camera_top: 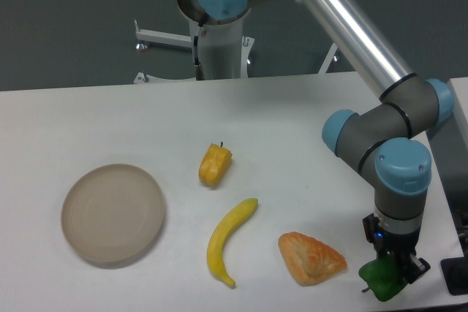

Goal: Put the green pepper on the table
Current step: 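Lift the held green pepper with the gripper and carry it toward the yellow pepper, then lower the green pepper onto the table beside the gripper's path, then open the gripper and raise it away from the green pepper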

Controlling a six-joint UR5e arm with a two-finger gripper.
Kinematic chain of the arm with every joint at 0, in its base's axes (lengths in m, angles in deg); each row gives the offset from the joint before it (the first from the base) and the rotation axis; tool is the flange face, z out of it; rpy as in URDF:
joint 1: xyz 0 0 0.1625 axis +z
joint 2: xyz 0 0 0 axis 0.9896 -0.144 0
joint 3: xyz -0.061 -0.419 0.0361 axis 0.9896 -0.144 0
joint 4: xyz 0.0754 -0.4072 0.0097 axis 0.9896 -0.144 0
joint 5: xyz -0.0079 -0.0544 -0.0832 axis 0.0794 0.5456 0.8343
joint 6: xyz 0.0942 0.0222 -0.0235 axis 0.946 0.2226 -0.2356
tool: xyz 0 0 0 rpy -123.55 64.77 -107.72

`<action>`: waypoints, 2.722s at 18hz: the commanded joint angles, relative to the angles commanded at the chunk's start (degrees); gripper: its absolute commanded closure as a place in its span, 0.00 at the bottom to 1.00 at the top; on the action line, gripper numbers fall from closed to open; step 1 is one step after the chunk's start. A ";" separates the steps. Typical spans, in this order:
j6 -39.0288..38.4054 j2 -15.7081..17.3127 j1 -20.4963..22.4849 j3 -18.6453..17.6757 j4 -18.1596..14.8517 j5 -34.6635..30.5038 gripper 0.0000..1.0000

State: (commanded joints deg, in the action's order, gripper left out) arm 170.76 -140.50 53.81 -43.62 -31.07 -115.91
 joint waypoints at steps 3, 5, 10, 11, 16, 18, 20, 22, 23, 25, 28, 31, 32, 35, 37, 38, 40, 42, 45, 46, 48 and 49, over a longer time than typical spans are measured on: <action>-0.09 0.35 -0.09 -0.70 -0.09 -0.09 0.68; -0.18 1.22 -0.44 -2.45 0.00 0.00 0.68; 0.00 6.58 0.44 -9.83 -0.09 1.66 0.68; 0.44 8.07 1.40 -11.84 -0.09 2.45 0.68; 2.19 15.63 5.00 -22.83 0.00 5.27 0.68; 6.05 18.62 6.32 -27.31 0.00 6.06 0.68; 7.20 21.96 7.73 -32.23 0.09 6.68 0.68; 7.38 24.94 8.87 -37.15 0.09 6.68 0.68; 7.64 26.35 9.31 -39.44 0.09 6.68 0.68; 7.73 28.47 9.49 -43.57 0.17 6.68 0.68; 7.56 31.28 10.55 -48.85 0.44 7.81 0.68; 6.68 32.69 12.12 -54.04 0.79 12.29 0.68; 6.59 33.13 12.39 -55.27 0.88 12.65 0.68; 7.03 33.84 13.35 -57.74 0.88 13.18 0.68; 6.68 33.84 13.62 -57.83 0.70 14.15 0.68; 6.68 33.84 13.62 -58.27 0.70 14.24 0.68; 6.68 33.84 13.80 -58.89 0.79 14.33 0.68; 6.59 33.84 14.06 -58.80 0.70 15.11 0.68; 6.59 33.93 14.59 -58.71 0.70 15.91 0.65; 6.59 34.10 14.59 -58.62 0.70 15.91 0.59; 6.59 34.10 14.68 -58.10 0.62 15.91 0.21; 6.50 34.10 14.68 -57.92 0.70 15.82 0.05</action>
State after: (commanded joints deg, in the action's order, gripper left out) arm 177.27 -106.40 68.49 -101.54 -30.36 -100.09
